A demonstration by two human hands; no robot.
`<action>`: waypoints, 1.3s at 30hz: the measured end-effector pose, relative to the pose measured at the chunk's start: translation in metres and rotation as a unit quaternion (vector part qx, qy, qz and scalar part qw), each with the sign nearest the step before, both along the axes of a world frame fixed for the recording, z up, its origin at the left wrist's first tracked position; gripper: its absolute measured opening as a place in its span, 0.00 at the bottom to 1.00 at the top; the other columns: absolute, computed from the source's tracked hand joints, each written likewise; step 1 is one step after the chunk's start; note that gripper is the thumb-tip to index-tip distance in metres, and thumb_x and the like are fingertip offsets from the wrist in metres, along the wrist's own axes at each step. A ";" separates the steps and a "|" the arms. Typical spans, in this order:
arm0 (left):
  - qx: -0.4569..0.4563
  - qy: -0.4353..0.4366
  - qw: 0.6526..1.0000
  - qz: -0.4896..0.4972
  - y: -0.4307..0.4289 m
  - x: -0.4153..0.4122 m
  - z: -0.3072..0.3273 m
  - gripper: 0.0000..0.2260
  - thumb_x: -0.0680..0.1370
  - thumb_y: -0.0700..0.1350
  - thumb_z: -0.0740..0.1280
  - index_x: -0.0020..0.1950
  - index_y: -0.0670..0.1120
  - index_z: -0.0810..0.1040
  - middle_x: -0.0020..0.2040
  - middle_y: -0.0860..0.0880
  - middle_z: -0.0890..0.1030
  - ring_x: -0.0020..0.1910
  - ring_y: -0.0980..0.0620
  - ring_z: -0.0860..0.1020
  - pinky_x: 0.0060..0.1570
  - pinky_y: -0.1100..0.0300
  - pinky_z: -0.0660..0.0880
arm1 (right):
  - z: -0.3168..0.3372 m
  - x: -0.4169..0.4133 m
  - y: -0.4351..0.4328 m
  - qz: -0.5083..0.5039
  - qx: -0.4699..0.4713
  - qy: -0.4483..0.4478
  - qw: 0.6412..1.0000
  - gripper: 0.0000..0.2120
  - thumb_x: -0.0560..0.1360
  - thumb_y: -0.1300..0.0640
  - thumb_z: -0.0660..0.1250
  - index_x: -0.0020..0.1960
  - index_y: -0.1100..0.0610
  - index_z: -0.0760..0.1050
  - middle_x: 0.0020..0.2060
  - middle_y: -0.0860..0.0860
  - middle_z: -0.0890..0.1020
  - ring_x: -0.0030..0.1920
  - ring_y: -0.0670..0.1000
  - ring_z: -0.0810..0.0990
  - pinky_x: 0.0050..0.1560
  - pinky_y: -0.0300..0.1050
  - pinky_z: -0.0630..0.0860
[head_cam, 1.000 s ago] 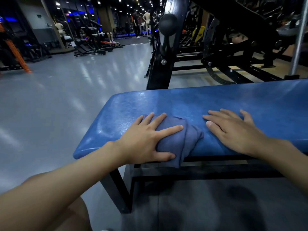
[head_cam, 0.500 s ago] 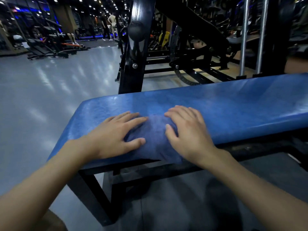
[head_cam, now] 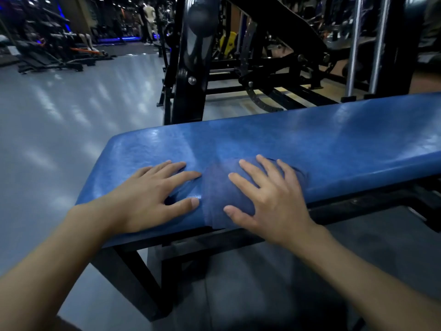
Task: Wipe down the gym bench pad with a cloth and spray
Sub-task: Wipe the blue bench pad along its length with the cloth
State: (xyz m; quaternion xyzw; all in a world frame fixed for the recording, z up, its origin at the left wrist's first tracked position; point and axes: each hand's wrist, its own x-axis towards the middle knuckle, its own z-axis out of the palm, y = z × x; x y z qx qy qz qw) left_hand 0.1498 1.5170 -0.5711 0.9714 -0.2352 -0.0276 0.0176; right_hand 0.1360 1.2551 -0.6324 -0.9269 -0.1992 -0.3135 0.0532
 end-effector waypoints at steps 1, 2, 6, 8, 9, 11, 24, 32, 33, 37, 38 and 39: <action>0.009 -0.004 1.000 -0.001 -0.002 0.000 0.000 0.39 0.67 0.78 0.40 0.77 0.67 0.50 0.81 0.56 0.52 0.80 0.54 0.48 0.76 0.54 0.48 | -0.004 -0.001 -0.007 -0.012 0.011 -0.017 1.000 0.30 0.76 0.31 0.54 0.63 0.51 0.79 0.66 0.55 0.78 0.68 0.64 0.72 0.64 0.69 0.65; 0.016 -0.006 1.000 0.000 -0.004 0.000 0.000 0.39 0.67 0.78 0.40 0.77 0.67 0.49 0.81 0.56 0.52 0.80 0.53 0.48 0.76 0.54 0.48 | -0.007 -0.003 -0.011 -0.030 0.029 -0.029 0.999 0.30 0.76 0.32 0.55 0.62 0.52 0.79 0.65 0.55 0.78 0.68 0.64 0.72 0.64 0.69 0.64; 0.022 -0.026 0.999 -0.003 -0.011 -0.002 0.001 0.40 0.66 0.77 0.40 0.76 0.66 0.52 0.79 0.54 0.56 0.78 0.51 0.53 0.74 0.53 0.51 | -0.013 -0.014 0.018 -0.128 0.135 -0.056 0.981 0.26 0.72 0.36 0.61 0.57 0.52 0.82 0.64 0.54 0.79 0.69 0.64 0.71 0.67 0.71 0.58; 0.011 -0.041 0.999 -0.011 -0.014 -0.001 0.001 0.37 0.67 0.73 0.42 0.75 0.64 0.56 0.77 0.54 0.60 0.76 0.53 0.57 0.72 0.53 0.54 | -0.016 -0.017 0.041 -0.149 0.160 -0.072 0.973 0.25 0.70 0.36 0.63 0.57 0.52 0.82 0.64 0.54 0.79 0.70 0.64 0.69 0.68 0.72 0.55; -0.001 -0.045 0.999 -0.018 -0.015 0.001 0.001 0.35 0.68 0.71 0.43 0.74 0.63 0.58 0.76 0.54 0.61 0.75 0.53 0.59 0.71 0.52 0.56 | -0.018 -0.017 0.048 -0.147 0.161 -0.083 0.972 0.25 0.70 0.36 0.64 0.56 0.52 0.82 0.64 0.54 0.79 0.70 0.64 0.70 0.68 0.72 0.55; -0.036 -0.038 0.998 -0.036 -0.016 0.007 0.001 0.31 0.71 0.66 0.44 0.72 0.62 0.62 0.73 0.57 0.64 0.73 0.54 0.62 0.70 0.50 0.60 | -0.021 -0.014 0.046 -0.128 0.153 -0.115 0.973 0.24 0.70 0.36 0.64 0.55 0.52 0.82 0.62 0.54 0.80 0.67 0.64 0.72 0.67 0.72 0.57; -0.038 -0.066 0.994 -0.075 -0.046 0.006 -0.006 0.33 0.71 0.75 0.49 0.73 0.63 0.65 0.71 0.58 0.67 0.72 0.54 0.64 0.68 0.49 0.63 | -0.033 0.013 -0.070 -0.126 0.116 -0.187 0.967 0.25 0.75 0.41 0.58 0.53 0.58 0.83 0.58 0.56 0.82 0.63 0.63 0.76 0.64 0.69 0.63; -0.058 -0.063 0.992 -0.089 -0.072 0.014 -0.007 0.29 0.73 0.71 0.52 0.69 0.59 0.68 0.66 0.56 0.69 0.65 0.51 0.70 0.66 0.47 0.65 | -0.029 -0.004 -0.019 -0.183 0.174 -0.113 0.961 0.31 0.71 0.32 0.60 0.62 0.53 0.79 0.67 0.56 0.75 0.73 0.65 0.64 0.69 0.75 0.50; -0.059 -0.063 0.992 -0.094 -0.076 0.015 -0.006 0.29 0.73 0.69 0.53 0.69 0.58 0.68 0.66 0.56 0.69 0.65 0.51 0.70 0.66 0.47 0.65 | -0.029 -0.003 -0.024 -0.174 0.161 -0.118 0.964 0.31 0.71 0.31 0.60 0.61 0.53 0.80 0.67 0.56 0.76 0.72 0.65 0.65 0.68 0.75 0.51; -0.051 -0.047 0.991 -0.115 -0.097 0.015 -0.006 0.31 0.71 0.64 0.51 0.73 0.57 0.66 0.70 0.55 0.67 0.71 0.52 0.65 0.70 0.48 0.60 | -0.033 0.011 -0.057 -0.131 0.115 -0.169 0.970 0.29 0.74 0.33 0.58 0.53 0.56 0.83 0.60 0.56 0.81 0.67 0.64 0.73 0.65 0.73 0.58; -0.043 -0.051 0.991 -0.119 -0.102 0.015 -0.006 0.31 0.72 0.65 0.50 0.74 0.57 0.65 0.71 0.54 0.66 0.73 0.52 0.64 0.71 0.48 0.59 | -0.035 0.014 -0.069 -0.132 0.111 -0.174 0.969 0.29 0.75 0.33 0.57 0.52 0.56 0.83 0.59 0.56 0.81 0.66 0.64 0.74 0.65 0.73 0.59; -0.032 -0.058 0.991 -0.119 -0.107 0.014 -0.007 0.32 0.72 0.66 0.49 0.75 0.58 0.63 0.72 0.54 0.66 0.73 0.52 0.62 0.72 0.48 0.58 | -0.035 0.016 -0.083 -0.139 0.112 -0.175 0.968 0.28 0.75 0.34 0.57 0.52 0.56 0.83 0.59 0.56 0.81 0.66 0.63 0.74 0.66 0.72 0.59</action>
